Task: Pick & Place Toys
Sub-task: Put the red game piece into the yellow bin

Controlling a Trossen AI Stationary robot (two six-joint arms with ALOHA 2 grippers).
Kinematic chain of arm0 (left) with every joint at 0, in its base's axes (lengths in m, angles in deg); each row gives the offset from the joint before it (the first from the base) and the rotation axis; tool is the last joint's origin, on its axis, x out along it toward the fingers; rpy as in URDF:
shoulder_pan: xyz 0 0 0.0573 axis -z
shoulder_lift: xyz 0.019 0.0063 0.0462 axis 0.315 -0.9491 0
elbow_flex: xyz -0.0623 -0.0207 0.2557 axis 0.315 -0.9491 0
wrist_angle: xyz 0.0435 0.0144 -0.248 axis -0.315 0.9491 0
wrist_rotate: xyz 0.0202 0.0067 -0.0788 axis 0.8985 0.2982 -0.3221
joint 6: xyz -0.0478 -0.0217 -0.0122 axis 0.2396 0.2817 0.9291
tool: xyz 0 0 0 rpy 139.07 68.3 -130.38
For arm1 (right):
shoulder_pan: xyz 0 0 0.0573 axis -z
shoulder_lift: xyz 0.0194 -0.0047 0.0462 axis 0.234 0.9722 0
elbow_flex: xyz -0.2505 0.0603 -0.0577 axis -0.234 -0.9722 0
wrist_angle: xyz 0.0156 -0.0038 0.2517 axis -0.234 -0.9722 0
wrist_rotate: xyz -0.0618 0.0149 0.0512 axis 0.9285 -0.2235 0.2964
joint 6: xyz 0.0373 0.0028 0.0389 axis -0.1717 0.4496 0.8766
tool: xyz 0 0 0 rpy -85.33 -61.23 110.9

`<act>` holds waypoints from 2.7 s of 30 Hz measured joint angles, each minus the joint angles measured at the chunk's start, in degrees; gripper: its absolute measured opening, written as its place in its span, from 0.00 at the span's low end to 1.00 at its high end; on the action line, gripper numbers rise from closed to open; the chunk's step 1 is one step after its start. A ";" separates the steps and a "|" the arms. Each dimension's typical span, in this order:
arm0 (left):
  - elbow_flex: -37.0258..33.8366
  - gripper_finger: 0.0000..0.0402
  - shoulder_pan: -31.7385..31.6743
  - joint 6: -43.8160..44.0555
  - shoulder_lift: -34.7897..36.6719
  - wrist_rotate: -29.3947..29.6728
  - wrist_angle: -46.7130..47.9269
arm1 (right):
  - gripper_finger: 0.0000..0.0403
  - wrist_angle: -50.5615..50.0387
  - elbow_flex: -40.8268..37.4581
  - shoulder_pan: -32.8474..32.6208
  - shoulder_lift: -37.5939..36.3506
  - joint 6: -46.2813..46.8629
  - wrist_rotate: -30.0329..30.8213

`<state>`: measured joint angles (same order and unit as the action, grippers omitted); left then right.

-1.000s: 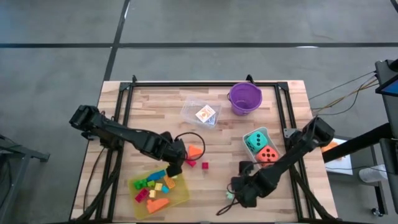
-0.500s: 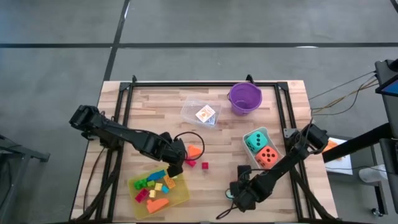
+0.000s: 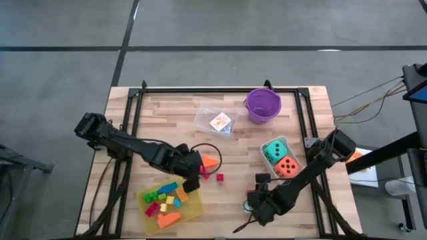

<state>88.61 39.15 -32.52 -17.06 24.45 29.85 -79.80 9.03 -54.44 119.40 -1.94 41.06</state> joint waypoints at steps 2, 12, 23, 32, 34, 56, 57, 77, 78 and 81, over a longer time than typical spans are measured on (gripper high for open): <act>0.00 0.89 0.38 -0.81 0.00 0.55 -4.13 | 0.38 -0.26 0.02 0.03 -1.60 0.77 3.23; 0.00 0.89 0.49 2.69 -0.13 6.48 -23.15 | 0.38 2.95 0.13 2.81 -8.83 0.44 26.26; 0.00 0.89 -0.76 5.35 -0.17 7.02 -33.73 | 0.38 22.63 0.13 6.50 -9.54 -20.77 37.89; 0.00 0.89 -1.28 5.62 -0.17 7.00 -37.25 | 0.38 31.49 0.13 7.32 -9.98 -31.16 38.00; 0.00 0.89 -1.35 5.38 -0.17 7.00 -37.37 | 0.38 31.60 0.13 7.44 -10.02 -31.31 38.00; 0.02 0.59 -3.75 6.35 -3.22 3.95 -39.67 | 0.38 32.07 0.09 8.41 -10.04 -33.72 35.98; 0.05 0.55 -3.77 6.35 -3.22 3.51 -39.81 | 0.38 32.09 0.09 8.52 -10.04 -33.76 36.03; 0.00 0.32 -4.12 5.52 -3.15 2.90 -38.75 | 0.55 32.16 0.11 8.80 -10.04 -31.93 30.98; 0.00 0.32 -4.15 5.52 -3.13 2.94 -38.76 | 0.60 32.16 0.11 8.81 -10.04 -31.93 30.78; 0.00 0.32 -4.19 5.52 -3.08 3.24 -38.90 | 0.72 32.23 0.11 8.85 -10.04 -31.73 30.69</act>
<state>88.61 34.96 -27.00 -20.14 27.68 -9.05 -47.57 9.14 -45.58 109.36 -33.67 71.75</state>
